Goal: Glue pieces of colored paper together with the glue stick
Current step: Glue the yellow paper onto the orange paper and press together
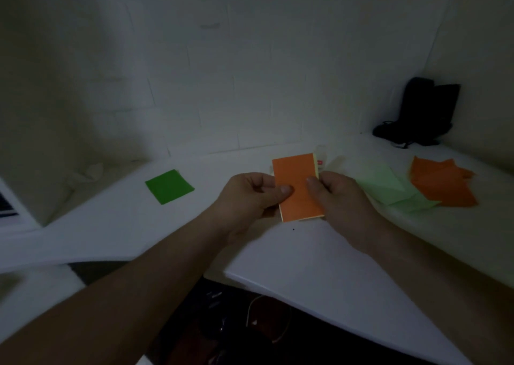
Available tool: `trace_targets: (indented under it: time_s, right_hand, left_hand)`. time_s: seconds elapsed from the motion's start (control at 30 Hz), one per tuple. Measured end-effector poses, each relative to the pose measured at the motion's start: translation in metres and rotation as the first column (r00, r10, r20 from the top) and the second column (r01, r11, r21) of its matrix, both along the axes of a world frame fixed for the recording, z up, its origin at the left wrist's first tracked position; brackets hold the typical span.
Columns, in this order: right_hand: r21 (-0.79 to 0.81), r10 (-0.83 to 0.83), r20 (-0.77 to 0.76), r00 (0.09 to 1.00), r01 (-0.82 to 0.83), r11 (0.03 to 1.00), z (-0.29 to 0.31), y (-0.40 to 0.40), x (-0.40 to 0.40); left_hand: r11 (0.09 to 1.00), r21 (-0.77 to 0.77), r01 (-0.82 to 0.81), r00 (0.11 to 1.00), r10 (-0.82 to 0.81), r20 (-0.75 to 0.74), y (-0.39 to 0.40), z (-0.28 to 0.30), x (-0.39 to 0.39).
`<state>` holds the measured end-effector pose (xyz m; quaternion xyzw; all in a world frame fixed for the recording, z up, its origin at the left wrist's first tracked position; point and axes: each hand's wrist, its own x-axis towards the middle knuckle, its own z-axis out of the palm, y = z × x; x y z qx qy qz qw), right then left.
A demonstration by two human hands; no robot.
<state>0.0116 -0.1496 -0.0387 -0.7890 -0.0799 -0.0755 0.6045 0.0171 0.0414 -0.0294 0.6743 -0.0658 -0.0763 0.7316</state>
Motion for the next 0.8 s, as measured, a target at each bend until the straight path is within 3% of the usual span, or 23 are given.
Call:
trace_targets:
  time_s: [0.1, 0.4, 0.6, 0.73, 0.8]
  right_hand:
    - [-0.024, 0.004, 0.032, 0.999, -0.003, 1.000, 0.003, 0.010, 0.000]
    - [0.148, 0.154, -0.159, 0.975, -0.130, 0.980, 0.000, 0.058, 0.010]
    - [0.117, 0.114, -0.138, 0.984, -0.099, 0.988, 0.007, 0.123, 0.034]
    - [0.038, 0.034, -0.069, 0.997, -0.032, 0.999, 0.007, 0.172, 0.057]
    - [-0.088, 0.004, -0.020, 1.000, -0.006, 0.996, 0.005, 0.195, 0.067]
  left_hand:
    - [0.999, -0.040, -0.026, 1.000, 0.026, -0.005, 0.011, -0.001, -0.002]
    - [0.977, -0.087, -0.194, 0.980, 0.197, 0.027, 0.070, -0.001, 0.005]
    - [0.938, 0.104, -0.330, 0.932, 0.307, 0.192, 0.143, 0.006, 0.025]
    - [0.806, 0.295, -0.513, 0.854, 0.443, 0.274, 0.188, 0.009, 0.042]
    - [0.728, 0.412, -0.548, 0.833, 0.435, 0.341, 0.207, 0.002, 0.049]
